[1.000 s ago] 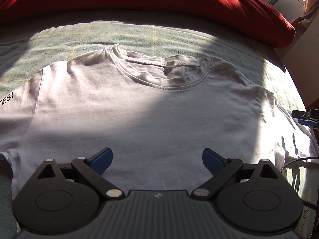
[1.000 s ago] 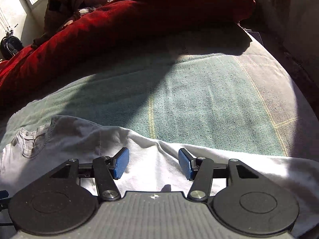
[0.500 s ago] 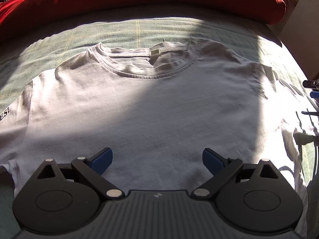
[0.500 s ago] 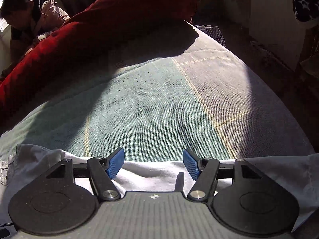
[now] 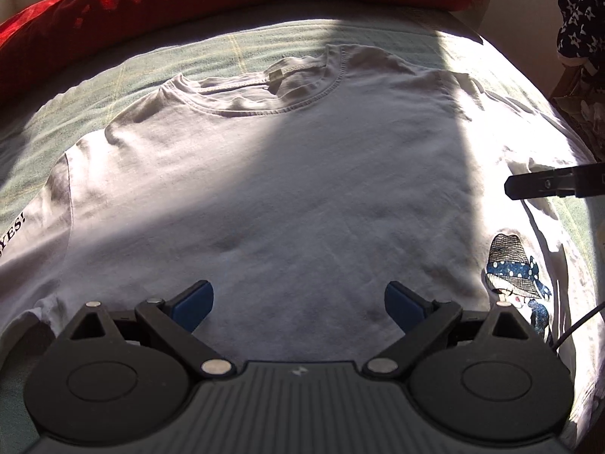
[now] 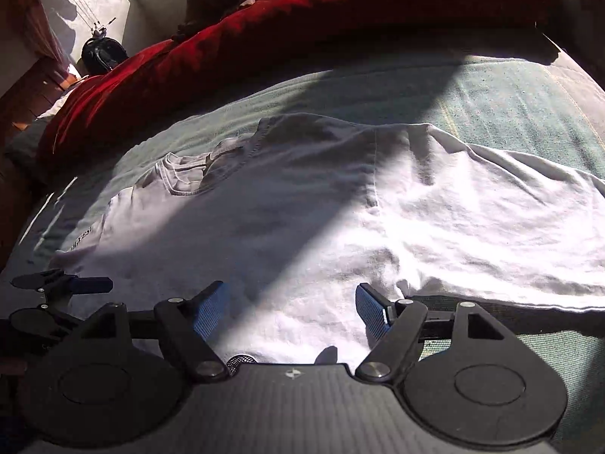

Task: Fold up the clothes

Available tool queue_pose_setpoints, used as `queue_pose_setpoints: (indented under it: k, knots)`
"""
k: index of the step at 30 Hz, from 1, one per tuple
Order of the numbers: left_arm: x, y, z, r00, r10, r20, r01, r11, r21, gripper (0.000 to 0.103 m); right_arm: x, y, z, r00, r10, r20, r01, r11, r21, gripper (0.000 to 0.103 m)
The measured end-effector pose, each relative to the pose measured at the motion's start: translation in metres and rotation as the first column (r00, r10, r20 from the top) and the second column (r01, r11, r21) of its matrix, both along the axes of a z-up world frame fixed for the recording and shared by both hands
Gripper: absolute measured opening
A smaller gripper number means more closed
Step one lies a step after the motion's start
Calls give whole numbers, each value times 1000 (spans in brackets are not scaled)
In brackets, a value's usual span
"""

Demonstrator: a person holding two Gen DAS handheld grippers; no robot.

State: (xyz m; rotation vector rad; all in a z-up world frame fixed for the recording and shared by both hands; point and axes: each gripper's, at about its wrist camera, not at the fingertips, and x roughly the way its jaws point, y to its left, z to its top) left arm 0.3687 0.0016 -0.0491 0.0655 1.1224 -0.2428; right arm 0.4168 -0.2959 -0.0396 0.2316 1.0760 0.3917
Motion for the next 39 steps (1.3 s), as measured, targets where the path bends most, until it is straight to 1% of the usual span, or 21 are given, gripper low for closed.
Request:
queue_pose_setpoints:
  k: [2,4,6,8,10,12,14,17,19,21,23,25,26,28,30,32,34,36,37,38,39]
  knots:
    - [-19,17,-7,999,36,-35,-36,999,-11,97,-9,4,-11,997,-50,-53,49,998,-28,79]
    - [-43,30,-8,998,49,-46,-51,998,-42,97,-23,2,-14,994,-81,-71,79,996,-34,81]
    - [-65,42,-6,998,52,-47,-55,996,-75,97,-35,5,-9,994,-81,-73,77,995,-57,81]
    - [-78,50,-2,998,61,-33,-64,992,-106,97,-44,12,-1,996,-61,-63,57,997,-57,81]
    - [-79,58,1,997,80,-15,-81,990,-115,97,-49,22,8,999,-37,-36,35,999,-35,82]
    - [-72,63,-2,995,94,-21,-96,989,-111,97,-47,34,9,1000,-16,-27,16,1000,-10,82]
    - [-73,68,-5,994,104,-21,-105,987,-124,97,-44,47,4,999,-5,-40,5,1000,-8,82]
    - [-92,75,-7,993,111,-37,-115,985,-129,97,-42,59,-10,996,-9,-91,9,1000,0,83]
    - [-103,79,-3,994,100,-34,-104,987,-120,97,-45,63,-15,995,-4,-97,2,1000,-15,85]
    - [-105,90,7,993,116,-16,-117,986,-117,97,-47,65,-16,996,5,-94,-7,1000,-20,88]
    - [-95,107,20,987,150,60,-144,985,-93,97,-46,64,-18,995,-2,-103,1,1000,-9,89]
    - [-78,125,30,975,177,136,-169,983,-65,97,-44,63,-19,993,-18,-117,19,1000,7,91]
    - [-66,135,32,967,190,168,-183,982,-55,97,-43,62,-20,992,-30,-124,33,999,18,93]
    - [-39,154,32,954,212,213,-207,977,-45,97,-41,62,-21,990,-49,-133,54,998,34,97]
    - [-14,172,25,942,237,236,-236,971,-34,97,-42,68,-21,991,-41,-126,43,999,16,100]
    - [-5,182,14,946,258,196,-254,966,-47,97,-42,75,-21,993,-26,-116,25,1000,-11,103]
    - [0,191,2,950,276,145,-270,961,-62,97,-43,81,-20,994,-8,-105,3,999,-45,103]
    - [-16,195,-15,957,288,42,-283,955,-86,97,-44,86,-20,995,1,-98,-8,997,-73,103]
    - [-28,195,-20,954,298,28,-295,952,-81,97,-43,87,-21,995,3,-98,-11,997,-81,103]
    - [-40,194,-20,954,297,38,-293,953,-81,97,-42,88,-21,995,3,-102,-11,996,-86,103]
    - [-47,193,-17,956,291,27,-288,954,-82,97,-41,88,-21,994,1,-106,-10,996,-89,103]
